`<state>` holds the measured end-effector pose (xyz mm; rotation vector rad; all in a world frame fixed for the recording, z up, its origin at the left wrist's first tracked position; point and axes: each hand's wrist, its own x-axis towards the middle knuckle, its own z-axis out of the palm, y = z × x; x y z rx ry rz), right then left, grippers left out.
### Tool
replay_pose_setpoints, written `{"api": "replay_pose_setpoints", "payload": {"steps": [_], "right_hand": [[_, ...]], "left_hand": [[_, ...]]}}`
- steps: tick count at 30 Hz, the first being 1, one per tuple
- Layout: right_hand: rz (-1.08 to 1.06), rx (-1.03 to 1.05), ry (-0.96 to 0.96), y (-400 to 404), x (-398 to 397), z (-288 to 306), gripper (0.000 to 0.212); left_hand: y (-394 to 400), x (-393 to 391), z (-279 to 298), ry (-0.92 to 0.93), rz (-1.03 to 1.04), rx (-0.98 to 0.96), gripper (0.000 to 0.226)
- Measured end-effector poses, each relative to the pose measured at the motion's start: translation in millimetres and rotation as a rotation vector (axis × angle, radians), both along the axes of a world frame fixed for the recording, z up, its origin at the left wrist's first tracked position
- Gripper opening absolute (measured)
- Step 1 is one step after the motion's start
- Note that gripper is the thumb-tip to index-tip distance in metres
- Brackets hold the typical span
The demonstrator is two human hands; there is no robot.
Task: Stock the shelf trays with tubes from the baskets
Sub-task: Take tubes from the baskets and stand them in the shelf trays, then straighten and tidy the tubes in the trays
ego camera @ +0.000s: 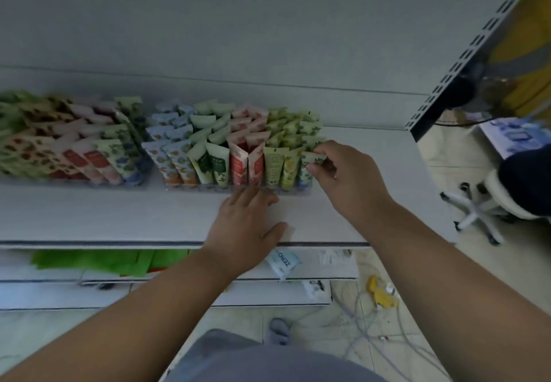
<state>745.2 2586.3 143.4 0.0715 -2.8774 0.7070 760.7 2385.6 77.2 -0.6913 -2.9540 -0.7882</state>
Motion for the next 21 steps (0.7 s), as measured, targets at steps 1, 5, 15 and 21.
{"api": "replay_pose_setpoints", "payload": {"steps": [1,5,15,21], "right_hand": [[-0.003,0.003,0.010,2.5,-1.4,-0.6,0.028],[0.046,0.060,0.169,2.2,4.2,6.3,0.038],[0.292,-0.122,0.231,-105.5,18.8,57.7,0.036],[0.368,-0.074,0.185,-205.4,3.4,67.0,0.035]], "left_hand": [[1.1,0.3,0.6,0.001,0.005,-0.005,0.054],[0.2,-0.2,9.9,-0.023,0.046,0.031,0.042],[-84.0,9.0,54.0,0.144,0.110,0.139,0.034],[-187.3,1.6,58.1,0.171,0.204,0.171,0.036]]}}
